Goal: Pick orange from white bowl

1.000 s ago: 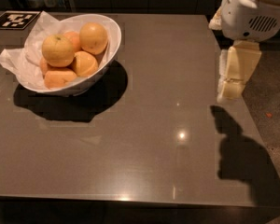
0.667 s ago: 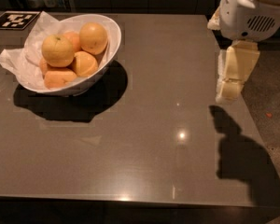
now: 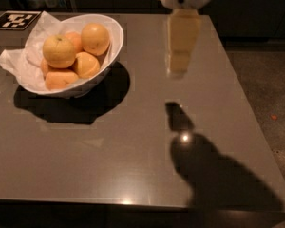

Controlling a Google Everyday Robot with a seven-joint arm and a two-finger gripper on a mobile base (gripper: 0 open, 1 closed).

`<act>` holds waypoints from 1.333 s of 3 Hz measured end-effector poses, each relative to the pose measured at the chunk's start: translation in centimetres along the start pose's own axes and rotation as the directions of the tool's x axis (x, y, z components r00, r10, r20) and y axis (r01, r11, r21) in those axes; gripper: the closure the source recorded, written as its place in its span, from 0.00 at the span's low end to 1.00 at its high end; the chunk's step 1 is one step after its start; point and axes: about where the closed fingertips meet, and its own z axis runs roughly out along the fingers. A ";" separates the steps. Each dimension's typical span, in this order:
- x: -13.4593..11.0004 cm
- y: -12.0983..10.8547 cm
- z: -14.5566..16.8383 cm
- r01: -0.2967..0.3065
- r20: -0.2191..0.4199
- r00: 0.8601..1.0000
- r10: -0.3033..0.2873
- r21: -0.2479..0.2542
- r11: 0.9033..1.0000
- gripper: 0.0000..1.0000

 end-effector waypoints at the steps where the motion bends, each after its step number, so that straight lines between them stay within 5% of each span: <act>1: -7.0 -3.9 -0.6 0.134 0.014 0.991 -0.135 0.069 0.989 0.00; 2: -11.8 -4.9 -1.2 0.197 0.058 0.977 -0.205 0.121 0.973 0.00; 4: -15.8 -7.2 1.0 0.262 0.056 0.961 -0.270 0.129 0.957 0.00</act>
Offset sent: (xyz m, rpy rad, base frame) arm 0.0257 0.0631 0.0227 -0.0207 -0.0724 0.1126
